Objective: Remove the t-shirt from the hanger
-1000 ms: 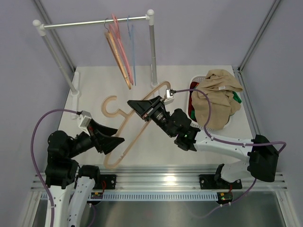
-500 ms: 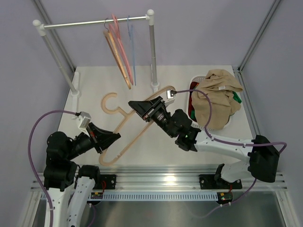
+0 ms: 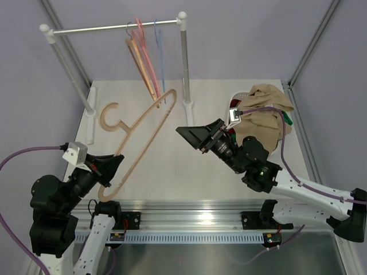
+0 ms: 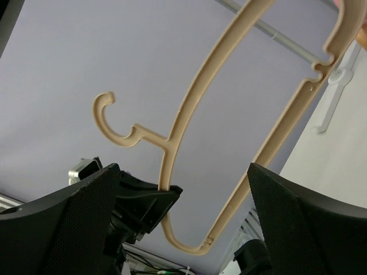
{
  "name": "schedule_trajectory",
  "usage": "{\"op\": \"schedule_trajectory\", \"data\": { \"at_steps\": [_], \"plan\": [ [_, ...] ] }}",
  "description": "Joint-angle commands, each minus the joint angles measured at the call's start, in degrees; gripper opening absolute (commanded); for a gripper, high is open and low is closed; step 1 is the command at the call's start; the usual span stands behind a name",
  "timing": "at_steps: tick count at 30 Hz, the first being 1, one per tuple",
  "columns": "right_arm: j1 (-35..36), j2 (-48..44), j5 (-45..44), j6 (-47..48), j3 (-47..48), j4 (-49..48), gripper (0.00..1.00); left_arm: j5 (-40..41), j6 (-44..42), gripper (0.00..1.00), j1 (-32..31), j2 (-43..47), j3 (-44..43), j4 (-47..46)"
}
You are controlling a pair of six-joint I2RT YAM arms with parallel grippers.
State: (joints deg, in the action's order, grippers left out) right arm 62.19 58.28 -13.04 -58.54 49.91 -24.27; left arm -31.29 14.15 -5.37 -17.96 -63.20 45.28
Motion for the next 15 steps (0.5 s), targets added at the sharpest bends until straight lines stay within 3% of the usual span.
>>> {"op": "schedule_trajectory", "data": {
  "at_steps": [1, 6, 13, 15],
  "plan": [
    [-0.23, -3.87, -2.78, 5.71, -2.01, 8.09, 0.99, 10.54, -1.41, 0.0, -0.17, 0.29, -1.22, 3.24],
    [-0.14, -9.67, -5.06, 7.74, -3.85, 13.98, 1.0, 20.99, 1.22, 0.0, -0.26, -1.55, -5.79, 3.68],
    [-0.14, -13.72, -8.58, 10.46, -5.44, 18.47, 0.99, 20.83, 5.09, 0.0, -0.26, -6.12, -15.72, 3.33],
    [-0.14, -13.46, -8.41, 10.73, -5.26, 18.65, 0.99, 24.14, 4.57, 0.0, -0.17, -8.22, -17.22, 3.5]
  ]
}}
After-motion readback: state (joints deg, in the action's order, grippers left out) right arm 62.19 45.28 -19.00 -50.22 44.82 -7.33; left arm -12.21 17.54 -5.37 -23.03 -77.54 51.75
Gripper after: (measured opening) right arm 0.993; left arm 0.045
